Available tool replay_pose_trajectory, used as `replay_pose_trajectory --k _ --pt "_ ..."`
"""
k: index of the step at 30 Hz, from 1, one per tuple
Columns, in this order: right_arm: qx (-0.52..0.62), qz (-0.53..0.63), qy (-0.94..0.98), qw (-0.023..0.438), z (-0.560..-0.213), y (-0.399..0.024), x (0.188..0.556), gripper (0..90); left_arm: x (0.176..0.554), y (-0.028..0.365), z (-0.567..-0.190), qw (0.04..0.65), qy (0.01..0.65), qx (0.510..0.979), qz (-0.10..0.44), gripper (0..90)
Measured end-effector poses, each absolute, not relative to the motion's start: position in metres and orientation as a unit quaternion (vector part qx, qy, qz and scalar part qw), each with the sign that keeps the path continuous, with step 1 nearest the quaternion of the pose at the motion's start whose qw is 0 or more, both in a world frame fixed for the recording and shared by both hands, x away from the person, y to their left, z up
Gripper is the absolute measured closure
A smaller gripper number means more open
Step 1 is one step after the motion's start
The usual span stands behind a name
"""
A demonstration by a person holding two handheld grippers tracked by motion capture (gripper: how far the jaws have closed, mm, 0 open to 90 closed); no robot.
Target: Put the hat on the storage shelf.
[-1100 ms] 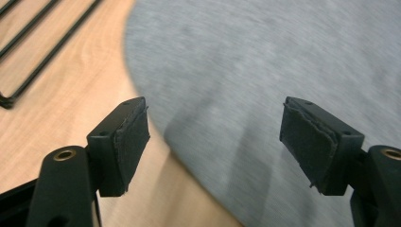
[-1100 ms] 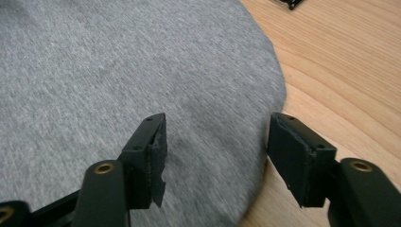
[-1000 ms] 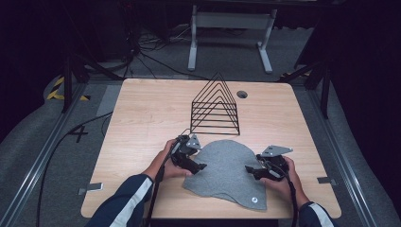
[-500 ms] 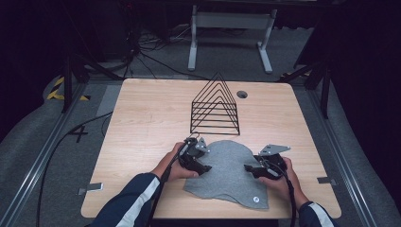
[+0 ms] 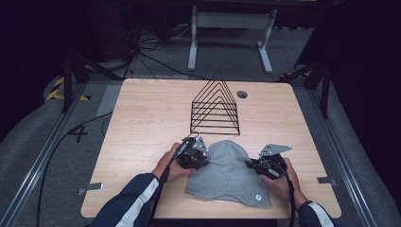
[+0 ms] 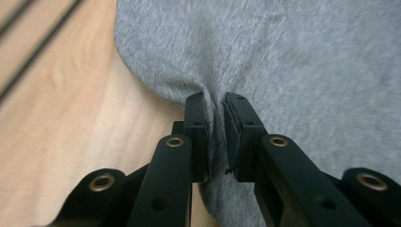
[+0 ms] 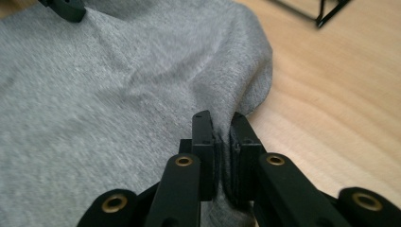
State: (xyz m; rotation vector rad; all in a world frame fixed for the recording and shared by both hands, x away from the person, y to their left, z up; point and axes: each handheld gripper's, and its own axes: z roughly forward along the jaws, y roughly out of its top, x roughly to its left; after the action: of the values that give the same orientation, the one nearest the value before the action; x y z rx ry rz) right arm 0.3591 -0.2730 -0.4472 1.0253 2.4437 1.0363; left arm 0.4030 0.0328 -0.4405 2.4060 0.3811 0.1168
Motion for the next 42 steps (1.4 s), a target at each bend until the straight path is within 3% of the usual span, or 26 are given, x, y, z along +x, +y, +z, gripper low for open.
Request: replay_pose_trajectory --k 11,26,42 --pt "0.326 0.42 0.826 0.186 -0.396 -0.27 0.361 83.9 0.402 0.055 -0.384 0.39 0.126 0.906 0.103 80.6" --pt "0.29 0.454 0.809 0.237 -0.327 -0.27 0.385 83.9 0.425 0.067 -0.322 0.436 0.12 0.88 0.141 81.2" --pt "0.254 0.488 0.781 0.297 -0.223 -0.248 0.418 84.1 0.45 0.09 -0.235 0.476 0.148 0.84 0.212 81.6"
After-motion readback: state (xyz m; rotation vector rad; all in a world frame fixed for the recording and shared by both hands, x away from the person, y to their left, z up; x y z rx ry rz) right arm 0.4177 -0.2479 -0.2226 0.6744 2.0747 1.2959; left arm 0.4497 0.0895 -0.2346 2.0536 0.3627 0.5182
